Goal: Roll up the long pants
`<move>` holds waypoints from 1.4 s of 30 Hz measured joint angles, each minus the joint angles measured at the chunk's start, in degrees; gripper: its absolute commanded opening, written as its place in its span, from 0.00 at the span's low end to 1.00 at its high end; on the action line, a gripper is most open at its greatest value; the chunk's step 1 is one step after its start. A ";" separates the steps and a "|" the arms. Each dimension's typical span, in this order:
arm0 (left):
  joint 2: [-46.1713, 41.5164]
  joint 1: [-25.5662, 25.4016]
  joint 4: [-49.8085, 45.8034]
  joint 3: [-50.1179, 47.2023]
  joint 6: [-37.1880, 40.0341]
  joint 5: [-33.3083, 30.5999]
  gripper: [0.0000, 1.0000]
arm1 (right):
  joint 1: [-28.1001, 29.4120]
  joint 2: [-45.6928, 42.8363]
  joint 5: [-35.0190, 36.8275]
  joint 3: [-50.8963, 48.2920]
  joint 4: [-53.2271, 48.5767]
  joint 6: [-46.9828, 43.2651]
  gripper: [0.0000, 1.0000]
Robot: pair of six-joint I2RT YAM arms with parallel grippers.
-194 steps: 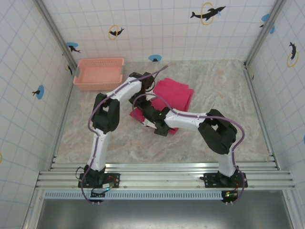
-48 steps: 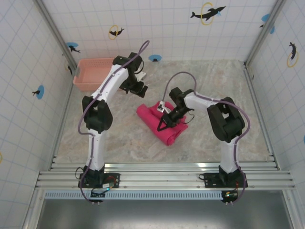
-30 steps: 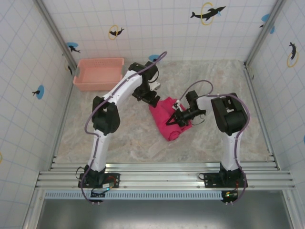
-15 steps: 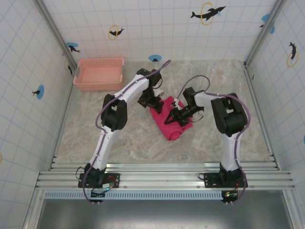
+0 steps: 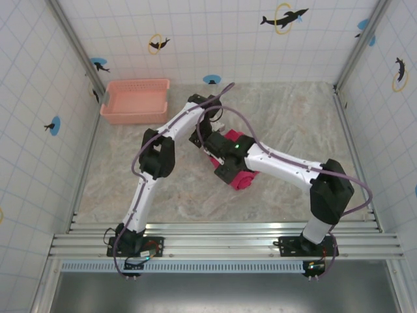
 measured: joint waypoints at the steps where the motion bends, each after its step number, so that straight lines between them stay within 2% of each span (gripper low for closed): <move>1: -0.02 0.00 0.00 0.00 0.00 0.00 0.98 | 1.27 0.00 1.73 -1.40 0.35 0.55 0.83; 7: -0.02 -0.04 0.04 -0.11 0.02 -0.04 0.98 | 5.07 3.06 8.76 -6.80 3.28 3.39 0.83; 15: -0.07 -0.11 0.13 -1.27 0.04 -0.17 0.97 | 5.66 14.27 14.93 -4.98 7.39 3.63 0.83; 20: -1.11 -0.15 0.94 -3.48 0.31 -0.42 0.98 | 6.03 16.94 19.12 -2.54 7.80 4.81 0.81; 24: -2.38 -0.15 1.88 -6.14 0.50 -0.81 0.98 | 5.66 19.78 21.62 -0.15 7.41 4.52 0.67; 25: -2.62 -0.15 2.05 -6.58 0.50 -0.87 0.97 | 5.51 20.15 21.51 0.15 7.30 4.35 0.59; 26: -2.86 -0.15 2.05 -7.02 0.50 -1.11 0.97 | 5.22 20.41 21.14 0.26 7.23 4.24 0.47; 28: -3.23 -0.15 2.25 -7.82 0.39 -1.53 0.97 | 4.13 20.68 19.61 0.07 7.43 3.37 0.37; 31: -4.00 -0.15 4.11 -8.13 -0.02 -1.49 0.97 | 2.69 18.84 17.05 -1.27 9.11 1.33 0.27; 33: -4.76 -0.15 5.62 -8.20 -0.72 -1.46 0.97 | 0.92 16.48 12.74 -2.86 11.10 -0.46 0.23; 37: -6.97 -0.09 7.93 -8.15 -2.34 -2.16 0.97 | -3.58 12.76 1.51 -4.02 12.87 -5.40 0.21; 42: -11.15 0.66 7.43 -7.06 -3.74 -6.91 0.97 | -10.08 9.18 -19.76 -4.02 13.86 -6.91 0.21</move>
